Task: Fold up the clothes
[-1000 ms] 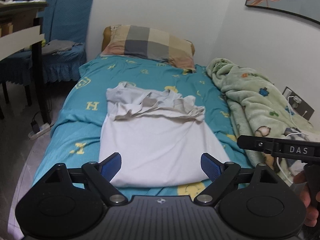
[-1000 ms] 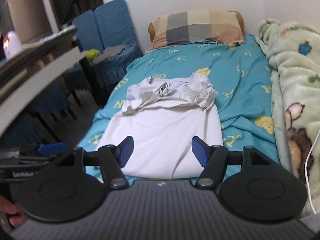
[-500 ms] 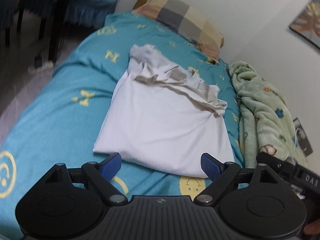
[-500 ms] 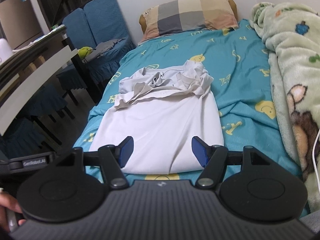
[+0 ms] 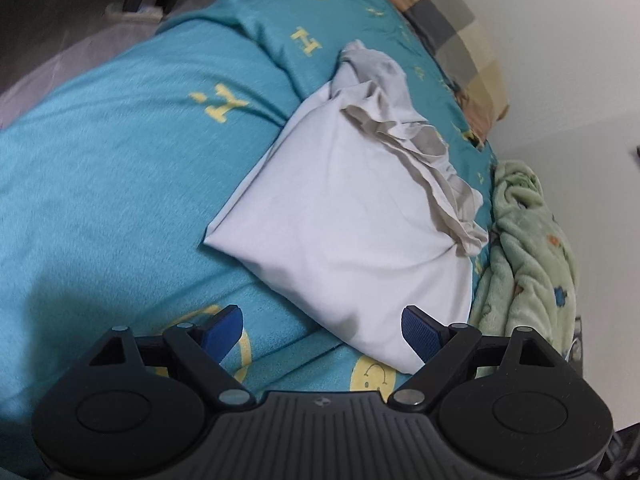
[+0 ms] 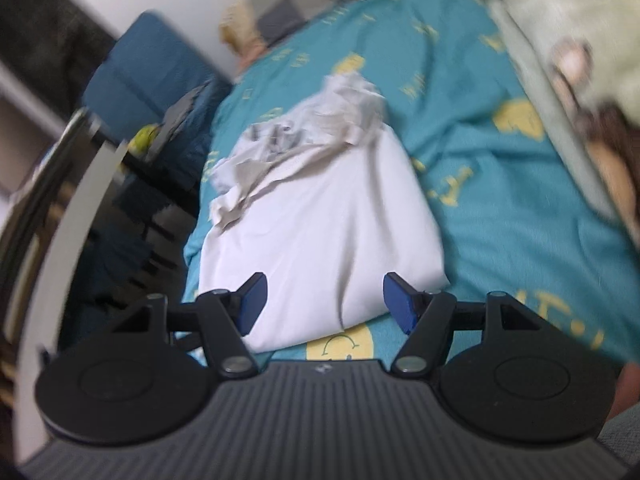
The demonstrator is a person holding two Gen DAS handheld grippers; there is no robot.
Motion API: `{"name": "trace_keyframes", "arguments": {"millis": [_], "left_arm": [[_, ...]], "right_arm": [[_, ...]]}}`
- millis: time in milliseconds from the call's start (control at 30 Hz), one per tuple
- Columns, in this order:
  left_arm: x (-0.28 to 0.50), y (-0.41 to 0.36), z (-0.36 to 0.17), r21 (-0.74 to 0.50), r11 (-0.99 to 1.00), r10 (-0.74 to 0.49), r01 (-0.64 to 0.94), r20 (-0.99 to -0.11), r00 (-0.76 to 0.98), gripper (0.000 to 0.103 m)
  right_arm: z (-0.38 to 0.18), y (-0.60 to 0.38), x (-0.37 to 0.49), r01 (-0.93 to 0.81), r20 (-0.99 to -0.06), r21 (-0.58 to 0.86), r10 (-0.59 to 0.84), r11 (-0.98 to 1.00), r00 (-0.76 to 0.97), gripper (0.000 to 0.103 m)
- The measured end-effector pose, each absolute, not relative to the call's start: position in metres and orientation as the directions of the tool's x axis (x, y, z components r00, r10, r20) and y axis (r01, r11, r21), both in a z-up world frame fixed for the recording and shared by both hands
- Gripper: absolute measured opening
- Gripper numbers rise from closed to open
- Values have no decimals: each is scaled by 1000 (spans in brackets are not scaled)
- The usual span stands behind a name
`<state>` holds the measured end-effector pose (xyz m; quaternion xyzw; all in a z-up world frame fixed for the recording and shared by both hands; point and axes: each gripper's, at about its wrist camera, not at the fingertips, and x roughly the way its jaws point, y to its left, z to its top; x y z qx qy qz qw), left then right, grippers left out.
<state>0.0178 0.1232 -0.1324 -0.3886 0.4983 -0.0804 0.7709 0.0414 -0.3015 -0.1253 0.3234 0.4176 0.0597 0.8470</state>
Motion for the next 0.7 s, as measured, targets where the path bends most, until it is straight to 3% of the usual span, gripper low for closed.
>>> {"name": "trace_keyframes", "arguments": {"millis": [167, 400, 500, 600, 667, 700], "left_arm": [[21, 123, -141, -674, 675, -502, -299, -717, 484, 88], [36, 129, -158, -767, 545, -545, -340, -632, 551, 83], [44, 132, -164, -791, 500, -549, -354, -605, 577, 71], [50, 134, -168, -807, 473, -542, -353, -583, 606, 43], [52, 133, -164, -809, 486, -529, -331, -574, 625, 16], [53, 131, -160, -804, 506, -523, -311, -573, 631, 16]], "right_arm": [[-149, -317, 48, 303, -677, 684, 425, 664, 600, 68], [-199, -311, 64, 500, -698, 716, 523, 488, 490, 68], [-215, -301, 71, 534, -698, 714, 521, 453, 492, 68], [-222, -294, 77, 518, -666, 745, 501, 420, 552, 66], [-215, -291, 83, 482, -672, 739, 464, 471, 578, 46], [-213, -291, 82, 478, -676, 733, 448, 483, 585, 37]]}}
